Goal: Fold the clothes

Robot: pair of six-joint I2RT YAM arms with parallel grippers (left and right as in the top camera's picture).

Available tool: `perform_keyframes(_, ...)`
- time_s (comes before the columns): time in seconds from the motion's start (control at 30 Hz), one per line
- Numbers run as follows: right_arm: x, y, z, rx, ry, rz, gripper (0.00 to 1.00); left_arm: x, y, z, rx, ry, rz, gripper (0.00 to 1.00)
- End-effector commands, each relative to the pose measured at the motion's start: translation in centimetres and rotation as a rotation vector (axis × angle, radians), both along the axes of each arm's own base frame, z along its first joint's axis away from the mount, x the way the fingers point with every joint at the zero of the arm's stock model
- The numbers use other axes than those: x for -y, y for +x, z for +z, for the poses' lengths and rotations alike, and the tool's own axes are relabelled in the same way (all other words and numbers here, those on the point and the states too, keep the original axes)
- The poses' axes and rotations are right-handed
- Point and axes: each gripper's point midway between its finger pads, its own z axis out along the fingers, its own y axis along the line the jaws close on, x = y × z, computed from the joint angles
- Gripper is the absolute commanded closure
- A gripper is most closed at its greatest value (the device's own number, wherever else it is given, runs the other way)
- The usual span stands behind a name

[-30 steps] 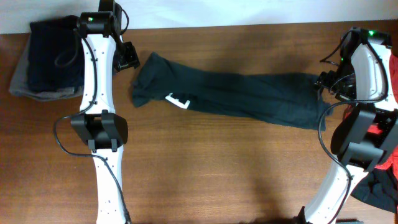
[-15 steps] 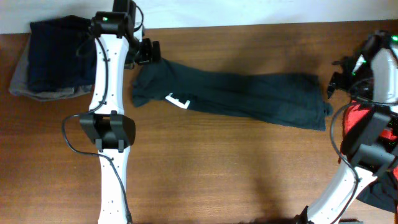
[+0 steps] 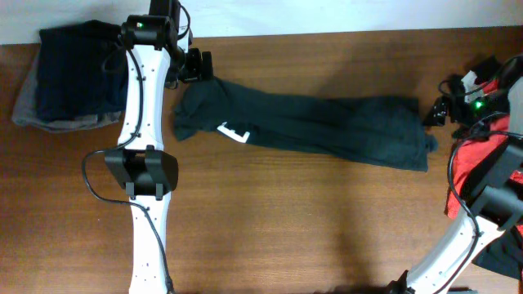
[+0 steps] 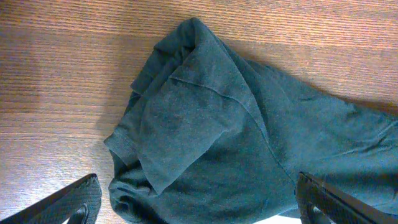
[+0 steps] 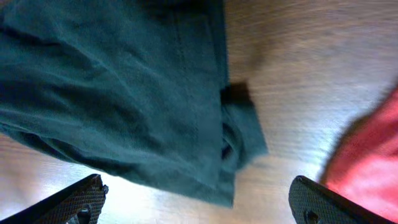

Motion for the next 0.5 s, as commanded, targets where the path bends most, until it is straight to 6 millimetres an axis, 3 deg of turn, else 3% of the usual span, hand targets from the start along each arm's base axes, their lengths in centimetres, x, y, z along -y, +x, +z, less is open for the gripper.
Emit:
perform_keyframes(0.0,-0.7,0.8,-1.9,0.016,0.074,0.027,0.01,-0.1,0.3,0.2,0.015,-0.007,-0.014,0.01)
perform_keyframes(0.47,-1.5,0.9,-6.9,-0.040,0.165,0.018,0.01,-0.1,0.3,0.3,0.016,-0.007,-0.014,0.01)
